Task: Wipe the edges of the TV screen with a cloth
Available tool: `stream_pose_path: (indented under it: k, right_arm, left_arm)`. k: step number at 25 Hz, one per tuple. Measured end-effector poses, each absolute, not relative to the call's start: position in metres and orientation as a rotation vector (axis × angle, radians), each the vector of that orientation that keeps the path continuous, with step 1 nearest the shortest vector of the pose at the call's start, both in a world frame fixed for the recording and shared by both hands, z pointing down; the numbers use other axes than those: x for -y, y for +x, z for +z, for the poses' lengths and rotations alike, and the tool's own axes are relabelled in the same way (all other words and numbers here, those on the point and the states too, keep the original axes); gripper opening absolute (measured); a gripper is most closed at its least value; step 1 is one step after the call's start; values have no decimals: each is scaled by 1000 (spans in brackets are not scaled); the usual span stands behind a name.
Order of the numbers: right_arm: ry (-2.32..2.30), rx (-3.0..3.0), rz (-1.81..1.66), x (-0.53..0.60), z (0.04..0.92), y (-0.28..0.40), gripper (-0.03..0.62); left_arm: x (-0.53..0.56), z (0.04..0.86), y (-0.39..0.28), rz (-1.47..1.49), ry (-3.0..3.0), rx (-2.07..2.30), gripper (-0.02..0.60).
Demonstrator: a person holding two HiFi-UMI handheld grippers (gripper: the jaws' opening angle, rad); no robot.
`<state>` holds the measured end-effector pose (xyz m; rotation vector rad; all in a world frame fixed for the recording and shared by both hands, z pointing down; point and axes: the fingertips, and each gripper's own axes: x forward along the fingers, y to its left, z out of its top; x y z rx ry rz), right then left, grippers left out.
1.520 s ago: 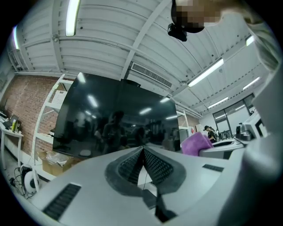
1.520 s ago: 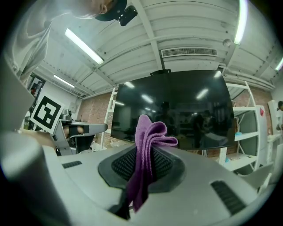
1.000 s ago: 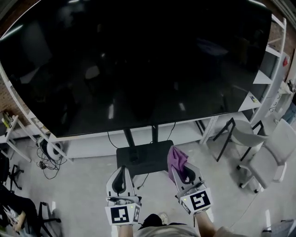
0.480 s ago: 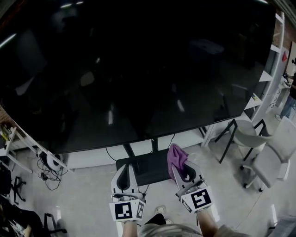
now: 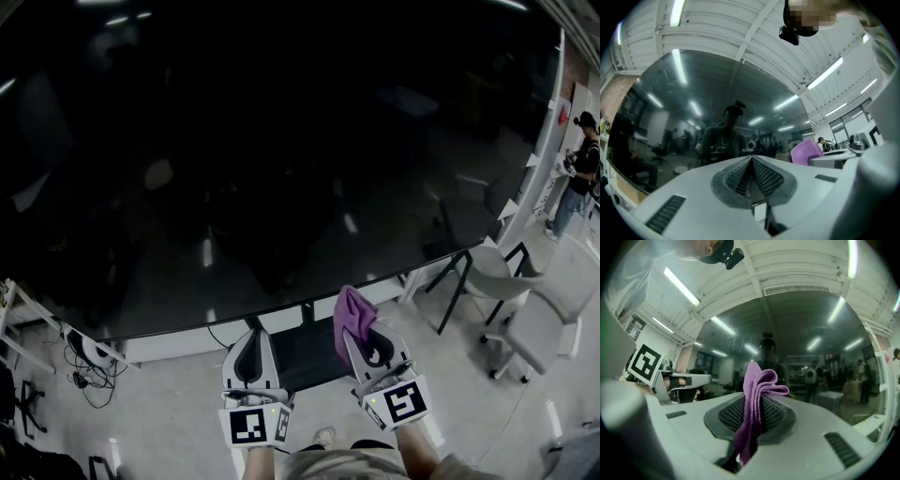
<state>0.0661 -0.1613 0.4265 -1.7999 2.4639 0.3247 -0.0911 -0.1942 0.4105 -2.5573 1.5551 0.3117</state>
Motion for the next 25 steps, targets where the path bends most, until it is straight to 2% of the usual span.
stream_pose_path:
  k: [9,18,25]
  right_arm:
    - [-1968,-2318,314,161,437,146,62]
    - [-1985,-2297,339,155,431,327,63]
    - [-2072,-2270,409,154,431,448,63]
  left_arm:
    - [205,417,14,294,-2699,-1301,15]
    - [200,412,207,385,-2710,-1241,15]
    - [197,418,332,479,-2753,-1181,15]
